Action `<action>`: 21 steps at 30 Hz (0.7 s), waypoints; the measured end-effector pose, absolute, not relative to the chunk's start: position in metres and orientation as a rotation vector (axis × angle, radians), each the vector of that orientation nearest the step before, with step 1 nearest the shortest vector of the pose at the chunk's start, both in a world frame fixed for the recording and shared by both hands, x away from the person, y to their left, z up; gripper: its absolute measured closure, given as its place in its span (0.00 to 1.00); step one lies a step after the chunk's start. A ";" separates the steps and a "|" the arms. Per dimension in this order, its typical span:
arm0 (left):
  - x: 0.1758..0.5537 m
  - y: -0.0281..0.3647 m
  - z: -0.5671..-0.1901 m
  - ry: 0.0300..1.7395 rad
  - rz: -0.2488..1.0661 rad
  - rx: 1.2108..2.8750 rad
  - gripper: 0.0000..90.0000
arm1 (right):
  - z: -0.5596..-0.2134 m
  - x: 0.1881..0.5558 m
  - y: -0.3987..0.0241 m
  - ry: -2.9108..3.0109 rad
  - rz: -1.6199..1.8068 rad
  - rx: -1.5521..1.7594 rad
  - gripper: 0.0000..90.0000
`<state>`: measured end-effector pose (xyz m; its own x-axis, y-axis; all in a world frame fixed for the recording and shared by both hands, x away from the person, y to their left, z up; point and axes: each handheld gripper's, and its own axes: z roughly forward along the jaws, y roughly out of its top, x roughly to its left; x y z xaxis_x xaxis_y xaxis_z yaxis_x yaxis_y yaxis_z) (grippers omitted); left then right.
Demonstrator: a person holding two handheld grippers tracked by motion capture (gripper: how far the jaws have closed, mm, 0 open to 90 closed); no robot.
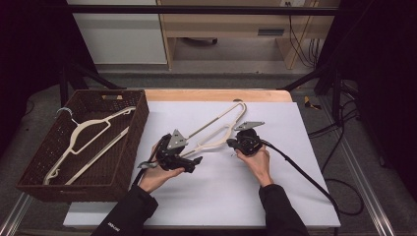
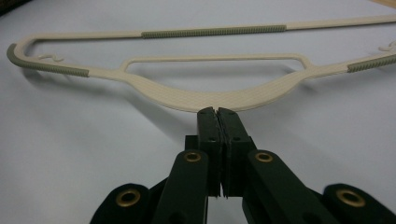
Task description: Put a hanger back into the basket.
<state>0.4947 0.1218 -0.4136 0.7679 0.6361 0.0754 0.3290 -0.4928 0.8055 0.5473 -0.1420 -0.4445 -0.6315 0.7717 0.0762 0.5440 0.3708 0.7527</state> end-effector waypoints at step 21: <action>0.546 0.063 -0.440 0.666 0.502 2.267 0.33 | -0.430 0.543 -0.144 2.350 1.127 1.128 0.99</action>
